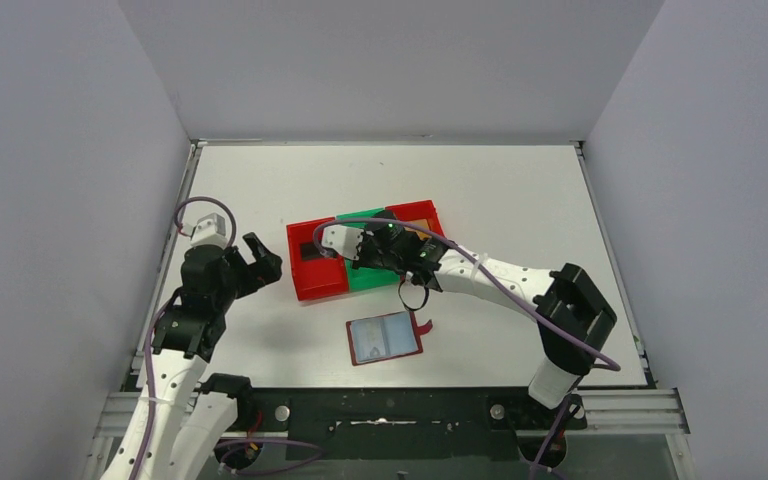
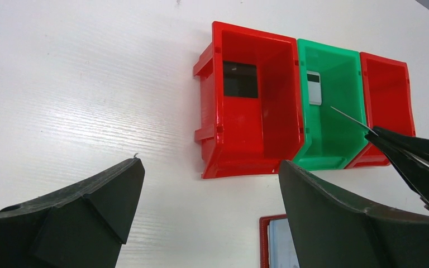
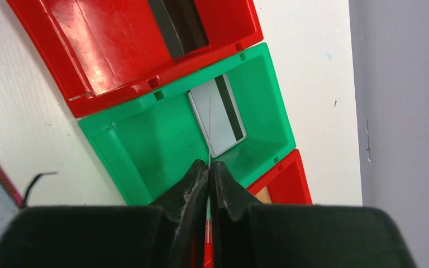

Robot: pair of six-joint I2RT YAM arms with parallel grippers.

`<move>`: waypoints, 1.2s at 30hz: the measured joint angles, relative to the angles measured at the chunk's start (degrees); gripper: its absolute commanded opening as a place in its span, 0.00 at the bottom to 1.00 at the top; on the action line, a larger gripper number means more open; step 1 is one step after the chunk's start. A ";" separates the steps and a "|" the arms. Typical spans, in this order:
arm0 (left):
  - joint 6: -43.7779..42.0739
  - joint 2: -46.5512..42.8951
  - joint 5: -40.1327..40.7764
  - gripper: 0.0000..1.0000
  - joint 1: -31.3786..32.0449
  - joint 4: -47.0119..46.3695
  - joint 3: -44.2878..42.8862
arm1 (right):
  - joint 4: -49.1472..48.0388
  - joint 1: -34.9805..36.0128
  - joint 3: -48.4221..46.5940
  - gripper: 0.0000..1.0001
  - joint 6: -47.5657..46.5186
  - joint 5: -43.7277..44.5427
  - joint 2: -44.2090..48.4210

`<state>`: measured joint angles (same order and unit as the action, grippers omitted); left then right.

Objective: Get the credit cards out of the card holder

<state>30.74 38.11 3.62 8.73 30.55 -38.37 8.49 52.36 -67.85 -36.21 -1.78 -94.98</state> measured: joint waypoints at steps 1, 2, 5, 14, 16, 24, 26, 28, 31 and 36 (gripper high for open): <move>-0.04 -0.20 -0.02 0.93 -0.02 -0.09 0.02 | 0.44 -0.35 -0.70 0.00 -0.96 -0.20 -0.72; -0.11 -0.28 -0.11 0.93 -0.07 -0.26 0.09 | 1.01 -0.81 -1.57 0.00 -2.21 -0.55 -1.64; -0.28 -0.33 -0.55 0.93 -0.22 -0.44 0.28 | 1.99 -2.14 -3.52 0.00 -5.64 -1.77 -3.98; -1.16 -0.37 -1.29 0.93 -1.03 -0.74 0.52 | 3.13 -4.15 -8.59 0.00 -13.09 -3.41 -10.67; -1.27 -0.42 -1.29 0.93 -1.29 -0.72 0.52 | 3.08 -4.33 -9.03 0.00 -14.34 -3.58 -11.87; -1.31 -0.46 -1.05 0.93 -2.10 -0.72 0.52 | 2.56 -4.92 -11.43 0.00 -17.86 -3.67 -17.20; -1.31 -0.46 -1.05 0.93 -2.12 -0.72 0.52 | 1.60 -5.16 -11.58 0.00 -18.27 -3.43 -18.32; -1.31 -0.46 -1.07 0.93 -2.16 -0.72 0.52 | 0.85 -5.44 -11.67 0.00 -18.49 -3.28 -19.19; -1.33 -0.44 -1.07 0.93 -2.23 -0.72 0.52 | -0.31 -5.60 -12.13 0.00 -18.67 -2.54 -20.26; -1.42 -0.44 -1.16 0.93 -2.51 -0.74 0.52 | -1.62 -6.10 -13.70 0.05 -18.62 -1.90 -21.81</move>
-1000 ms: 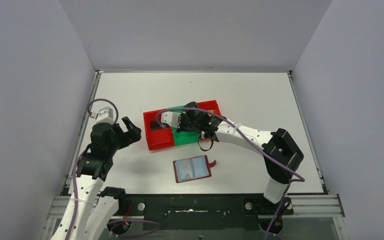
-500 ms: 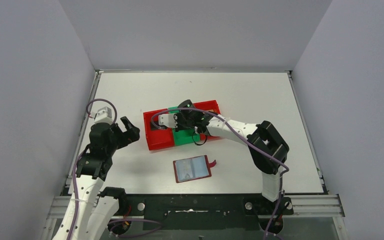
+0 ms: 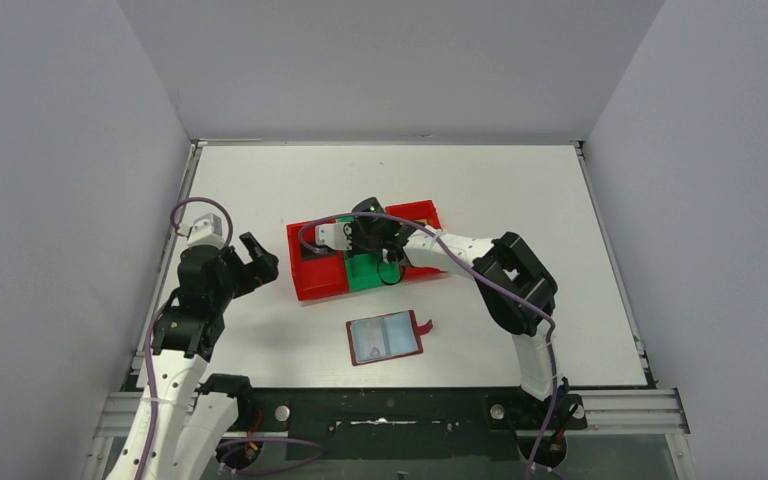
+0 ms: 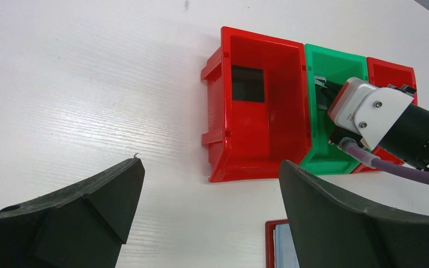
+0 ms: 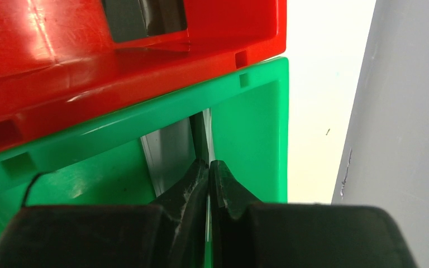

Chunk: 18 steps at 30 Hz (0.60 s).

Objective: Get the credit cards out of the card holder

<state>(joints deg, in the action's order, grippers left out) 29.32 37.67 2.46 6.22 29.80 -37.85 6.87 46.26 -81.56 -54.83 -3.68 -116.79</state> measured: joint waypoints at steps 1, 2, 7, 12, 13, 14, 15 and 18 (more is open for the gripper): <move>0.00 0.00 -0.09 0.93 0.00 0.00 0.00 | -0.33 -0.11 -0.11 0.08 0.07 0.04 -0.26; -0.02 0.00 -0.17 0.93 0.00 -0.02 0.00 | -0.55 -0.11 -0.11 0.10 0.15 0.02 -0.57; -0.04 0.00 -0.61 0.93 0.00 -0.02 0.00 | -0.39 -0.11 -0.09 0.15 0.44 0.09 -1.33; -0.04 0.00 -1.05 0.93 0.00 -0.04 0.04 | -0.39 -0.15 -0.09 0.32 1.05 0.07 -1.33; -0.04 0.00 -1.05 0.93 0.00 -0.04 0.04 | -0.39 -0.15 -0.09 0.34 1.22 0.07 -1.33; -0.04 0.00 -1.07 0.93 0.00 -0.04 0.04 | -0.37 -0.15 -0.09 0.37 1.38 0.04 -1.33; -0.04 0.00 -1.09 0.93 0.00 -0.04 0.04 | -0.35 -0.15 -0.09 0.42 1.49 0.04 -1.33; -0.04 0.00 -1.27 0.93 0.00 -0.07 0.07 | -0.35 -0.20 -0.09 0.49 2.14 -0.35 -1.33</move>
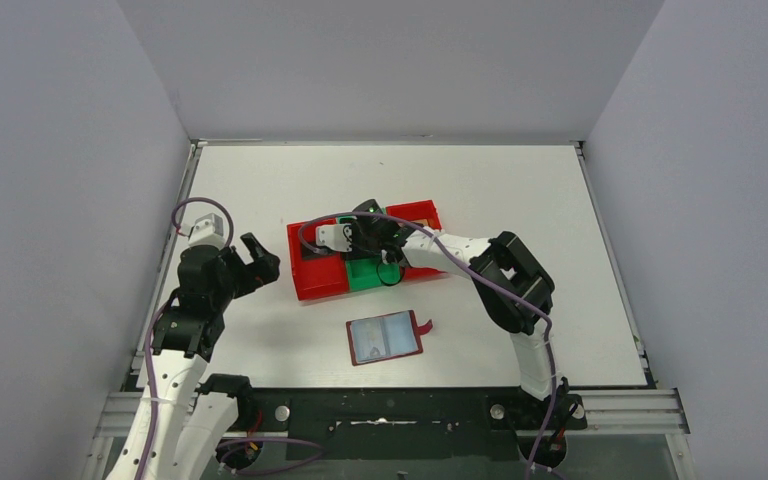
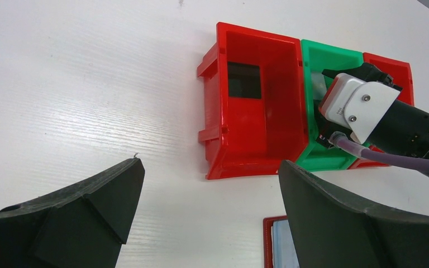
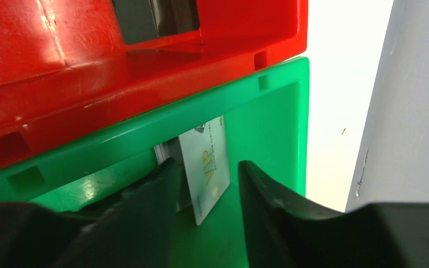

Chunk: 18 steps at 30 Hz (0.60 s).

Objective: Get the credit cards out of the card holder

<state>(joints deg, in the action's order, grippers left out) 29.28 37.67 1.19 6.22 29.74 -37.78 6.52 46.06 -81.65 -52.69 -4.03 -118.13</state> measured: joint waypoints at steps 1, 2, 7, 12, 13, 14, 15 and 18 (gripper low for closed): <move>0.00 0.00 -0.02 0.93 0.00 -0.02 0.07 | 0.00 -0.07 0.02 0.50 0.35 -0.24 0.00; 0.00 0.00 -0.04 0.93 0.00 -0.04 0.15 | 0.00 -0.13 0.07 0.51 0.79 -0.59 0.04; 0.00 0.13 -0.20 0.93 0.00 -0.07 0.46 | -0.04 -0.74 0.11 0.56 2.89 -1.86 0.74; 0.00 0.26 -0.24 0.93 -0.02 -0.04 0.52 | -0.48 -1.18 0.20 0.58 6.78 -2.67 2.51; 0.00 0.26 -0.24 0.93 -0.02 -0.04 0.52 | -0.76 -1.36 0.50 0.58 8.07 -2.73 3.34; 0.00 0.28 -0.24 0.93 -0.02 -0.04 0.52 | -0.98 -1.44 0.90 0.59 9.75 -2.62 4.33; 0.00 0.28 -0.24 0.93 -0.02 -0.04 0.52 | -1.22 -1.46 1.20 0.57 11.32 -2.45 5.20; 0.00 0.28 -0.37 0.93 -0.02 -0.07 0.52 | -2.14 -1.46 1.53 0.46 20.61 -0.81 8.41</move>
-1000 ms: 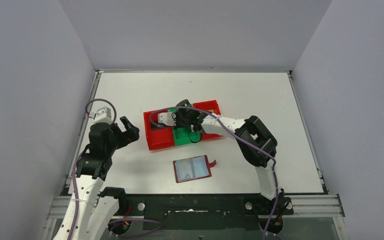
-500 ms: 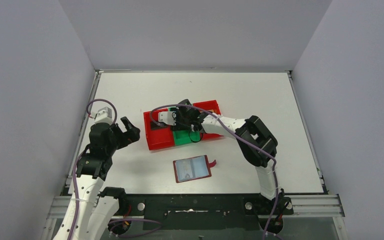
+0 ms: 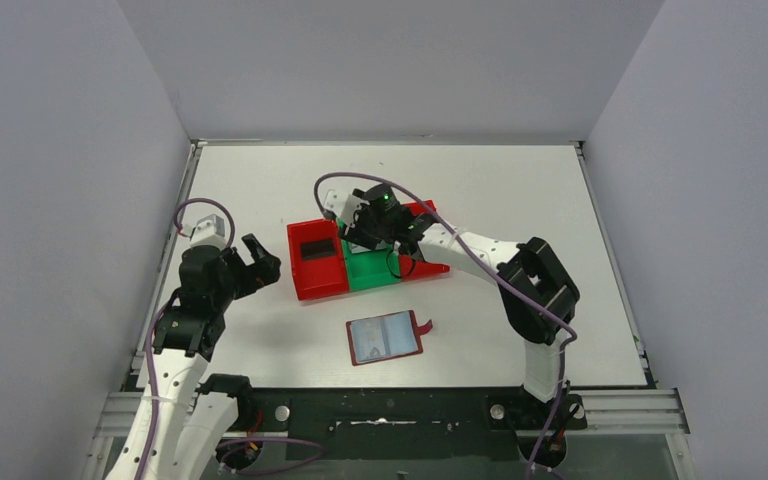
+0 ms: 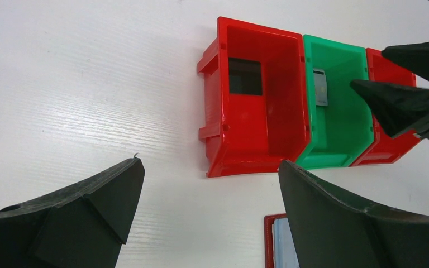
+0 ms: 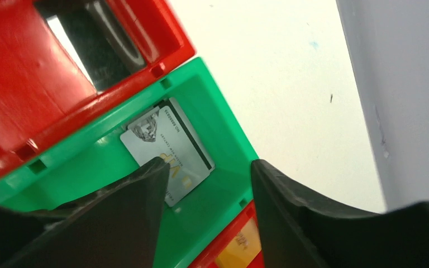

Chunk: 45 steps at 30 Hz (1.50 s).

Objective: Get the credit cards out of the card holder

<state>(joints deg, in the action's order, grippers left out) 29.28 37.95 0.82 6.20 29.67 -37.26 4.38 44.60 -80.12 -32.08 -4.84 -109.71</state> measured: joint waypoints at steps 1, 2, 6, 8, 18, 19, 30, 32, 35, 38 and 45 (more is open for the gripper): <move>0.00 0.00 -0.04 0.93 0.00 0.00 0.00 | -0.04 0.00 -0.04 0.44 4.09 0.48 1.16; 0.00 0.00 -0.09 0.93 0.00 0.00 0.00 | 0.22 0.00 -0.17 0.41 8.59 0.81 2.21; 0.00 0.04 -0.26 0.93 -0.04 0.00 0.00 | 3.48 0.00 -2.62 0.32 26.34 1.01 3.63; 0.00 0.20 -0.26 0.93 -0.04 0.00 0.00 | 4.66 0.11 -2.47 0.32 33.68 1.16 3.61; 0.00 0.66 -0.26 0.93 -0.04 0.00 0.00 | 11.23 1.20 -0.90 0.29 52.94 2.14 -1.86; 0.00 0.68 -0.26 0.93 -0.04 0.00 0.00 | 11.89 1.36 -0.98 0.29 53.88 2.32 -2.84; 0.00 0.74 -0.26 0.93 -0.31 0.00 0.00 | 15.56 2.71 -3.98 0.32 59.17 7.82 -9.57; 0.00 0.79 -0.26 0.93 -0.31 -0.02 0.00 | 15.56 2.71 -4.94 0.32 59.74 9.29 -10.25; 0.00 0.85 -0.26 0.93 -0.31 -0.02 0.00 | 15.28 2.71 -7.30 0.33 60.33 11.78 -12.13; 0.00 0.87 -0.26 0.93 -0.31 -0.02 0.00 | 14.95 2.75 -8.31 0.34 61.24 13.86 -12.96; 0.00 0.87 -0.26 0.93 -0.31 -0.02 0.00 | 14.03 2.49 -8.72 0.36 62.58 18.14 -13.73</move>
<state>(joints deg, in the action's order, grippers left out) 29.28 38.83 0.56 5.89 29.65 -37.26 18.41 47.09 -88.84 30.50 13.30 -123.44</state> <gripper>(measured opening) 0.929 0.357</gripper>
